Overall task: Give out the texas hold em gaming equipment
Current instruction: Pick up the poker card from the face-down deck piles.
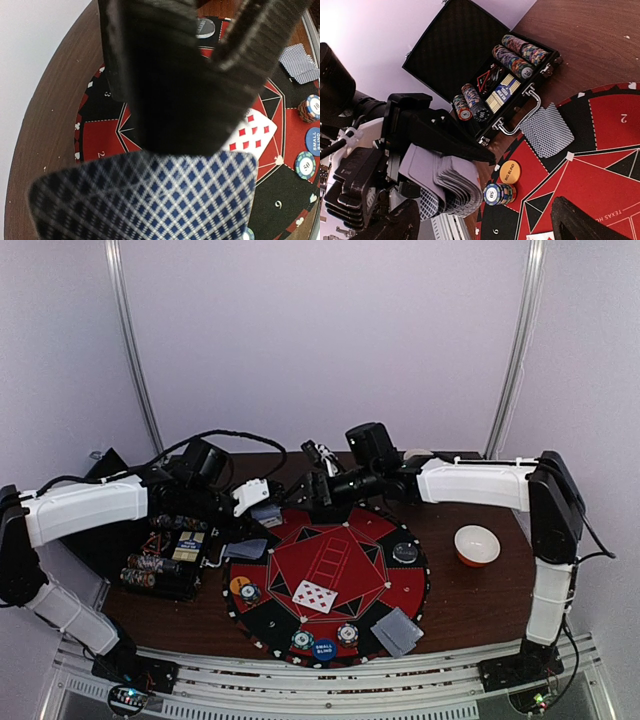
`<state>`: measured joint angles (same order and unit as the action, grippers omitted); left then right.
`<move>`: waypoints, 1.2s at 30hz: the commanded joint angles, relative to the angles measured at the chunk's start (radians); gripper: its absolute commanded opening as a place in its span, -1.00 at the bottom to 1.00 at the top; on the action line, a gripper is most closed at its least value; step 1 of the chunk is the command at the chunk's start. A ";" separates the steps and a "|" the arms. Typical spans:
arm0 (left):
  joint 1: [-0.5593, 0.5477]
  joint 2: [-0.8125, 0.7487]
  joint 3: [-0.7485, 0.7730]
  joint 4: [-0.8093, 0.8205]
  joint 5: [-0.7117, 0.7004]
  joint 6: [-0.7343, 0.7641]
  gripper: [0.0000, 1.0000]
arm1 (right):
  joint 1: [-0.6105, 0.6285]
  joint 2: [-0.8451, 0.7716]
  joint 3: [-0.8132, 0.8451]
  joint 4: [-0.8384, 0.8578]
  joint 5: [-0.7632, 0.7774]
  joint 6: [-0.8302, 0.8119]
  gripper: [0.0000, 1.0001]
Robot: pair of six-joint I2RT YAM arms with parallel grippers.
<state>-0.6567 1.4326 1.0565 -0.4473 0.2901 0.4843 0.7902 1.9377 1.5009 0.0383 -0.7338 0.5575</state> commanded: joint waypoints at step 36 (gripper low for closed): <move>-0.002 0.027 0.039 0.012 -0.023 -0.013 -0.29 | 0.030 -0.019 0.049 -0.093 0.084 -0.072 -0.45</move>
<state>-0.6567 1.4494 1.0630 -0.4580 0.2699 0.4767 0.8288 1.9678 1.5642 -0.0246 -0.6697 0.4984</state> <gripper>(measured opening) 0.372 0.333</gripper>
